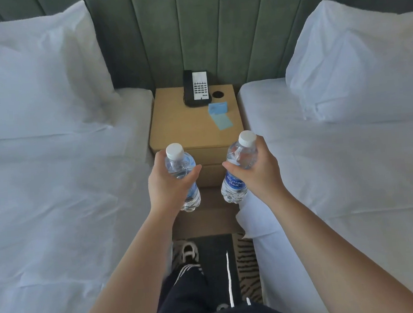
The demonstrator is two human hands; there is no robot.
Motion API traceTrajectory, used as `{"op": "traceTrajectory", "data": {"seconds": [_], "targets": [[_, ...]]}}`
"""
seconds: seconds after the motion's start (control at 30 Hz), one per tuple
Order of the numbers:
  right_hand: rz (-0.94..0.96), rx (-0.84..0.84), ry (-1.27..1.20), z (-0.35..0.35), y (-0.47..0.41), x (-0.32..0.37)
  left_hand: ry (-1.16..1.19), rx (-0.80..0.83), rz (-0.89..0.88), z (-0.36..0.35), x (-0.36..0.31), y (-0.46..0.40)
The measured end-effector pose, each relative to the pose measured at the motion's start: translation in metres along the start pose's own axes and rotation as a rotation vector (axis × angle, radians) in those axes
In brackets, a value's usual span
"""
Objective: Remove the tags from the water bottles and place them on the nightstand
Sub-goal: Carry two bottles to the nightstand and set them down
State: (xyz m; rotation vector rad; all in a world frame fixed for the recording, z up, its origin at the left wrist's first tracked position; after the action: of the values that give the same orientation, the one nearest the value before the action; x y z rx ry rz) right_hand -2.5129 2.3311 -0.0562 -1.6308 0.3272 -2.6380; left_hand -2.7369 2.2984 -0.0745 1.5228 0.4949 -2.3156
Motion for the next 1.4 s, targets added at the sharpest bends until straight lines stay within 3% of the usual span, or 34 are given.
{"op": "traceTrajectory", "data": {"seconds": [0.4, 0.77, 0.97, 1.4], "targets": [[-0.063, -0.011, 0.034, -0.104, -0.201, -0.030, 0.006, 0.069, -0.017, -0.061, 0.023, -0.227], [-0.107, 0.117, -0.017, -0.212, -0.398, -0.018, -0.048, 0.145, 0.060, -0.092, 0.057, -0.441], [-0.100, 0.272, -0.017, -0.286, -0.478, -0.049, -0.156, 0.195, 0.102, -0.128, 0.104, -0.524], [0.014, 0.380, -0.031, -0.429, -0.603, -0.155, -0.197, 0.167, 0.049, -0.210, 0.210, -0.665]]}}
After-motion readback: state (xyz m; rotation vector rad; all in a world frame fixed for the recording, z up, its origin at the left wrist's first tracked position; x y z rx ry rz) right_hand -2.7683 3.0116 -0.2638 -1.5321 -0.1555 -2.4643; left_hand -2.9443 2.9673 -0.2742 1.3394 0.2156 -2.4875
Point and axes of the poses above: each hand's wrist, its own y-axis away from the middle knuckle, its own z-axis out of the back of the hand, x = y × z, the point moved 6 cm from there along -y, towards the middle knuckle, and after that the axes turned 3 degrees about -x, right-handed, at the moved point
